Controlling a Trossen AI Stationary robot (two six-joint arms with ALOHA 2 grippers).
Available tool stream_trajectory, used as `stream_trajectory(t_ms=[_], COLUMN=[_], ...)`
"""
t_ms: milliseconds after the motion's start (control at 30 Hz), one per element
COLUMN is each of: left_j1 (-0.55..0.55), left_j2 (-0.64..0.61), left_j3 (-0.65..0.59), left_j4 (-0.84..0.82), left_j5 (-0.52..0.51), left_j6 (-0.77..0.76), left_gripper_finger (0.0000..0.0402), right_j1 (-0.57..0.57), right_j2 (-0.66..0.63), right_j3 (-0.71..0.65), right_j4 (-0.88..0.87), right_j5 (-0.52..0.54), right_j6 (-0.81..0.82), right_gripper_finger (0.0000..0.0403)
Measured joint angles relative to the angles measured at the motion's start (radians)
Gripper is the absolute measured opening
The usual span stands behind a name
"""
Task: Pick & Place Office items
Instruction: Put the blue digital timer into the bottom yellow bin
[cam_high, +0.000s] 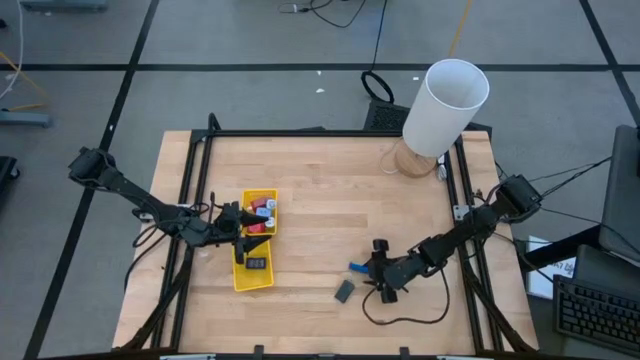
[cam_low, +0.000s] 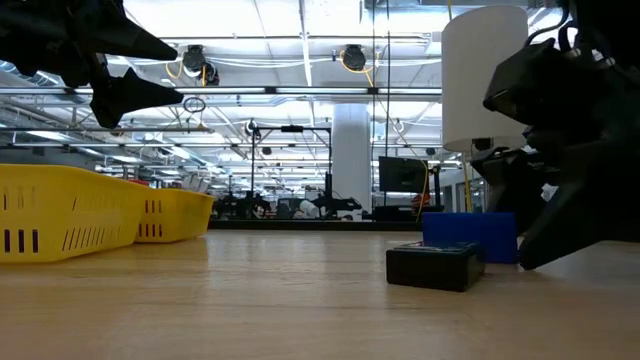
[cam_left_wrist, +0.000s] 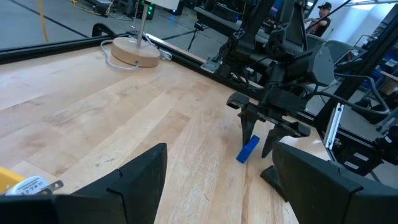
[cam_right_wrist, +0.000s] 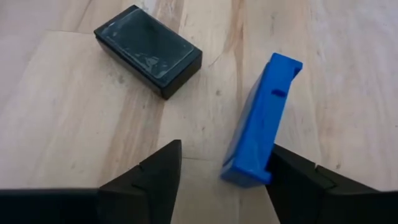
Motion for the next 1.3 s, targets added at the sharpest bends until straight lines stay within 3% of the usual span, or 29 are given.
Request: stream_trajectory(t_ms=[867, 1300], left_j1=[-0.001, 0.000], left_j2=[0.000, 0.000], left_j3=[0.000, 0.000], left_j4=[-0.008, -0.008], left_j5=[0.000, 0.000], left_j6=[-0.004, -0.008], left_gripper_finger=[0.0294, 0.0294], right_j1=[-0.038, -0.038], right_j2=[0.000, -0.159], right_j3=[-0.001, -0.002], right_j4=[0.005, 0.020], right_j5=[0.004, 0.004], right_j6=[0.032, 0.053], right_gripper_finger=[0.0058, 0.0067])
